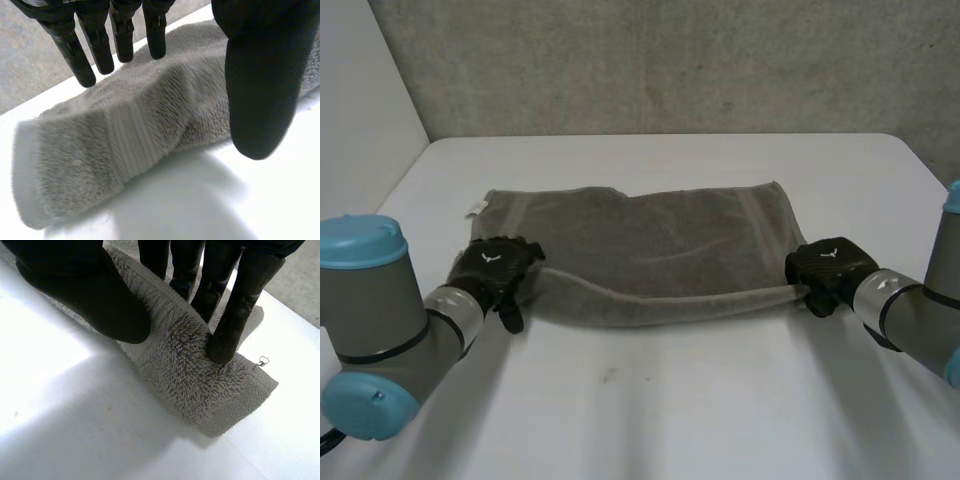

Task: Fold the towel.

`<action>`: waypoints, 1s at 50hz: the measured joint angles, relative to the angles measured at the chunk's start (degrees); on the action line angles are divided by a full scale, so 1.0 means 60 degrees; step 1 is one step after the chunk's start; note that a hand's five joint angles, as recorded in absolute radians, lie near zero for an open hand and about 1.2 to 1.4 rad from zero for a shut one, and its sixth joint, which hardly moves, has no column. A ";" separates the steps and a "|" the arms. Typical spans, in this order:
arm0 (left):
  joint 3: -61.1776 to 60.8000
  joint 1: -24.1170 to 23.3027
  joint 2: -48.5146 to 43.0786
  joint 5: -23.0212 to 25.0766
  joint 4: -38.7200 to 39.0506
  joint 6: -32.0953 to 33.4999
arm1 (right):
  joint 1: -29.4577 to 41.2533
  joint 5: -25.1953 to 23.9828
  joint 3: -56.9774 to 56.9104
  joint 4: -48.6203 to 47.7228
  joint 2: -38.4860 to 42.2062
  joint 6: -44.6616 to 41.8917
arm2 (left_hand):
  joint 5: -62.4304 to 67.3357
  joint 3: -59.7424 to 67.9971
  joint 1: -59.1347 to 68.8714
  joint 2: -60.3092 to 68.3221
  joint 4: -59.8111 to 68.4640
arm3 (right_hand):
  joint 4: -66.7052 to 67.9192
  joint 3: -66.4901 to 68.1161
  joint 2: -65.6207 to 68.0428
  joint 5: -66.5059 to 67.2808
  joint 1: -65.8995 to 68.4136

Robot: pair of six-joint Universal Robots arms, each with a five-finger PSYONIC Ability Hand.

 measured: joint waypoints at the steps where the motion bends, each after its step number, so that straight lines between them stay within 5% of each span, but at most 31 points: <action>1: -0.0034 0.0008 0.0059 -0.0002 0.0005 0.0004 | -0.0037 -0.0037 0.0103 -0.0083 -0.0084 0.0019 | 0.0000 0.0000 0.0000 0.0000 0.0000 | 0.0000 0.0000 0.0000 0.0002 0.0000; 20: -0.0535 0.0676 0.0155 0.0000 0.0768 0.0024 | -0.0270 -0.0362 0.0839 -0.0878 -0.0361 0.0092 | -0.0313 -0.0208 -0.0249 -0.0199 -0.0238 | 0.0000 0.0000 0.0000 0.0001 0.0000; 28: -0.0281 0.1063 0.0125 0.0309 0.0949 0.0038 | -0.0256 -0.0357 0.0909 -0.0988 -0.0250 0.0083 | 0.1118 0.1177 0.1157 0.1180 0.1164 | 0.0000 0.0000 0.0000 0.0002 0.0000; 37: 0.0421 0.1673 -0.0155 0.1341 0.0673 0.0048 | -0.0228 -0.0355 0.0928 -0.1005 -0.0158 0.0069 | 0.1703 0.1782 0.1755 0.1798 0.1777 | 0.0000 0.0000 0.0000 0.0000 0.0000; 50: 0.1207 0.1687 -0.0881 0.1496 -0.0471 0.0138 | -0.0225 -0.0343 0.0923 -0.1006 -0.0127 0.0036 | 0.1910 0.2004 0.1988 0.2012 0.2004 | 0.0000 -0.0001 0.0000 0.0004 0.0000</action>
